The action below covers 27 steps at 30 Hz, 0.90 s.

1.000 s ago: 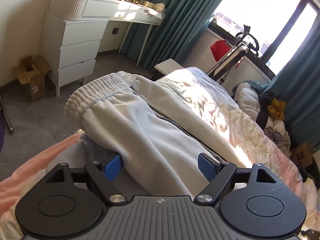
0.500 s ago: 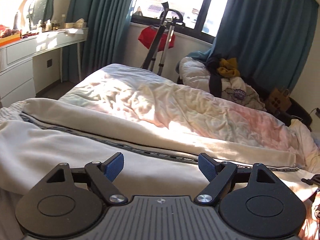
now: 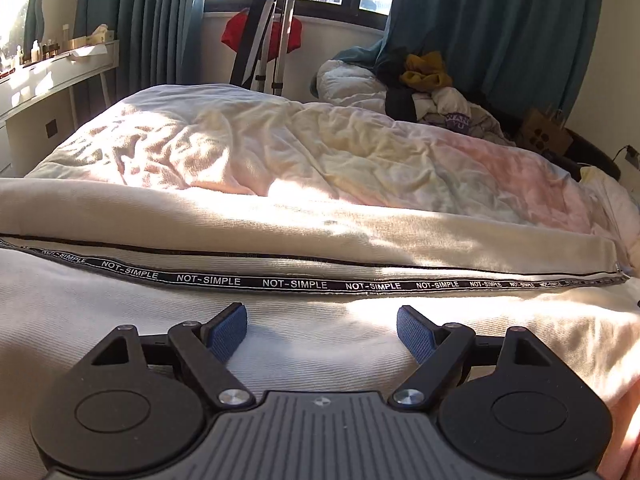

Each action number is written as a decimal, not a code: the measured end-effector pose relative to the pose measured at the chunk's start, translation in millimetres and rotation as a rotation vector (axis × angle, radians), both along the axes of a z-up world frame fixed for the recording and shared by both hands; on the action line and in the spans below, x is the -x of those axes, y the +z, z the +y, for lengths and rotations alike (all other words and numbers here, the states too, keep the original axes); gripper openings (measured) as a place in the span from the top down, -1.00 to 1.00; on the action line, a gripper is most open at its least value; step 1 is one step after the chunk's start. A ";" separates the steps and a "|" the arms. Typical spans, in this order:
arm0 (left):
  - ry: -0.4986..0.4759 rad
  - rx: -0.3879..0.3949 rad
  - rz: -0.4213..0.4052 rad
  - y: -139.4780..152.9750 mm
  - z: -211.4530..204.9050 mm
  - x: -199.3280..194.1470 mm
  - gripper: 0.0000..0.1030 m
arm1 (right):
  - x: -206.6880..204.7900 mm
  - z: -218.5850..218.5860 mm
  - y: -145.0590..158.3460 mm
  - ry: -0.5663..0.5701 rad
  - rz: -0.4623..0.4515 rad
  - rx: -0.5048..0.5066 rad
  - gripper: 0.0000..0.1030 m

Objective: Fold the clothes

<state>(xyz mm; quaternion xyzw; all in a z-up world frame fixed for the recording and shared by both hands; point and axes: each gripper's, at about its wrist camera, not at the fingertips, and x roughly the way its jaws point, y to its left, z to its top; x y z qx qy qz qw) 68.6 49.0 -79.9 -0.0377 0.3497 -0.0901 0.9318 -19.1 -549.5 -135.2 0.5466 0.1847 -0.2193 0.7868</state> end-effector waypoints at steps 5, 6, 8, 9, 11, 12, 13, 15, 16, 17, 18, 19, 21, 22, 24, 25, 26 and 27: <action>0.003 0.043 0.003 4.3 8.4 0.9 -0.62 | -5.3 8.3 13.8 0.030 0.015 0.116 0.71; 0.005 0.054 0.005 5.5 10.6 1.1 -0.61 | -6.2 10.7 17.8 0.034 0.016 0.142 0.71; 0.004 0.070 0.006 7.4 13.5 1.4 -0.61 | -8.1 15.3 25.8 0.043 0.019 0.194 0.71; 0.002 0.071 0.004 8.5 13.3 1.6 -0.61 | -8.9 18.1 30.4 0.048 0.018 0.223 0.71; 0.004 0.085 -0.001 10.8 15.4 0.7 -0.61 | -10.6 27.6 45.2 0.060 0.004 0.300 0.71; 0.006 0.092 -0.003 12.0 16.7 0.2 -0.61 | -11.8 32.8 53.2 0.066 -0.002 0.340 0.71; 0.010 0.111 -0.003 13.2 19.3 -0.2 -0.61 | -13.1 38.3 61.6 0.071 -0.010 0.376 0.71; 0.021 0.156 0.001 15.6 25.4 -0.9 -0.61 | -16.4 51.0 81.4 0.080 -0.036 0.422 0.71; 0.020 0.174 0.000 16.8 27.3 -0.5 -0.61 | -17.6 58.5 92.2 0.081 -0.056 0.437 0.71; 0.020 0.182 -0.004 18.1 28.3 0.3 -0.61 | -19.3 69.7 104.4 0.090 -0.071 0.472 0.71; 0.020 0.188 -0.011 19.6 29.2 1.2 -0.61 | -21.1 80.9 116.5 0.098 -0.086 0.507 0.71; 0.024 0.196 -0.015 21.2 30.9 1.4 -0.61 | -23.1 92.8 128.3 0.109 -0.100 0.543 0.71; 0.035 0.228 -0.018 24.9 35.4 1.1 -0.61 | -28.2 121.9 150.4 0.147 -0.117 0.629 0.71; 0.043 0.246 -0.023 27.5 39.2 1.6 -0.61 | -30.7 139.9 162.1 0.168 -0.127 0.683 0.71; 0.058 0.282 -0.036 33.2 47.8 3.2 -0.61 | -32.5 174.3 177.3 0.198 -0.155 0.768 0.71; 0.062 0.296 -0.045 36.3 52.7 3.7 -0.61 | -33.1 193.0 184.2 0.214 -0.171 0.811 0.71; 0.067 0.308 -0.061 41.1 59.1 4.3 -0.61 | -33.6 211.7 191.0 0.229 -0.187 0.854 0.71; 0.074 0.313 -0.081 46.8 66.6 4.4 -0.61 | -33.8 230.8 196.3 0.248 -0.201 0.896 0.71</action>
